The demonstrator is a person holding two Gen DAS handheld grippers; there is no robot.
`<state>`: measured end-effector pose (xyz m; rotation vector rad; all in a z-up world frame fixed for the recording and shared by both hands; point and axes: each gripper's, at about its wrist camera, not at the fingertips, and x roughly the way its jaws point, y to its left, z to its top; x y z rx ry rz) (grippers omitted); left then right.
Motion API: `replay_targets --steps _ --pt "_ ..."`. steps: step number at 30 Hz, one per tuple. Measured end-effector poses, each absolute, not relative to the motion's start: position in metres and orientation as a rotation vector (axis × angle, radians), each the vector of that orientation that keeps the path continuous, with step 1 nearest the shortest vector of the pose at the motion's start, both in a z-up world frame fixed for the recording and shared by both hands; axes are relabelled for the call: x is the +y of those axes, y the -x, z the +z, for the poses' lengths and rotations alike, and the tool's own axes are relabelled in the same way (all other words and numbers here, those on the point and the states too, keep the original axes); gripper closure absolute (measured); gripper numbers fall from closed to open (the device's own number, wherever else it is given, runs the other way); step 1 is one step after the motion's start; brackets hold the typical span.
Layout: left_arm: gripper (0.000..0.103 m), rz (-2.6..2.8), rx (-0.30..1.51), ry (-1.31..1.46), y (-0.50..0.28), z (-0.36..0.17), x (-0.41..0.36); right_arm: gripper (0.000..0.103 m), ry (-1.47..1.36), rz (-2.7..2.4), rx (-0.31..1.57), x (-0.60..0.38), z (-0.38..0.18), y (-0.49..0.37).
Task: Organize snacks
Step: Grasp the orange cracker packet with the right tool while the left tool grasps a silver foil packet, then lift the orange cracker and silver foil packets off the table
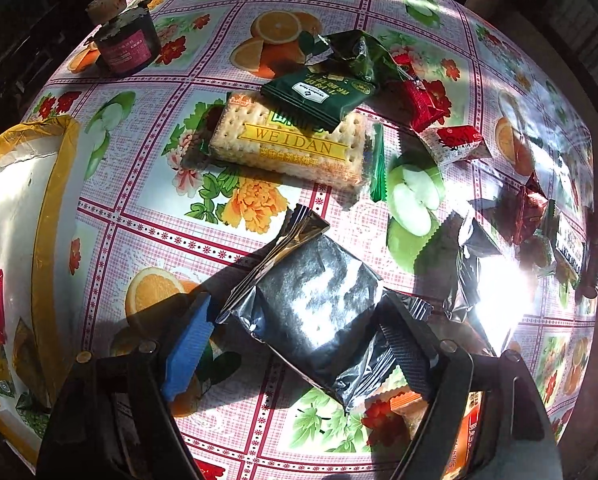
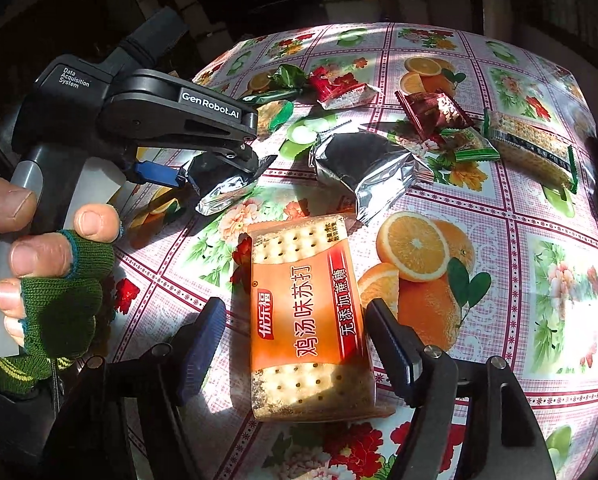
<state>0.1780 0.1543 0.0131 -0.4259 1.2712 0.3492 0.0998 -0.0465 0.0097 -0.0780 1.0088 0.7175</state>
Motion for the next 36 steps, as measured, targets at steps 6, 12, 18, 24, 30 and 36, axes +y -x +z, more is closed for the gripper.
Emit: replay_targets --steps 6,12,18,24,30,36 --pt "0.02 0.382 1.226 0.657 -0.163 0.011 0.171 0.026 0.062 0.716 1.004 -0.05 0.012 -0.101" --pt "0.016 0.428 1.19 0.65 -0.176 0.011 0.172 0.025 0.07 0.73 1.008 -0.046 0.01 -0.099" --pt "0.022 0.425 1.217 0.412 -0.195 0.009 0.142 0.026 0.154 0.727 0.994 -0.039 0.007 -0.093" --pt "0.041 0.305 1.207 0.294 -0.169 0.012 0.131 0.033 0.191 0.707 0.977 -0.04 0.006 -0.084" --pt "0.042 0.239 1.202 0.209 -0.123 0.009 0.135 0.033 0.169 0.693 0.986 -0.044 0.007 -0.093" --pt "0.043 0.24 1.177 0.127 -0.075 0.007 0.121 0.045 0.253 0.643 0.949 -0.028 0.004 -0.09"
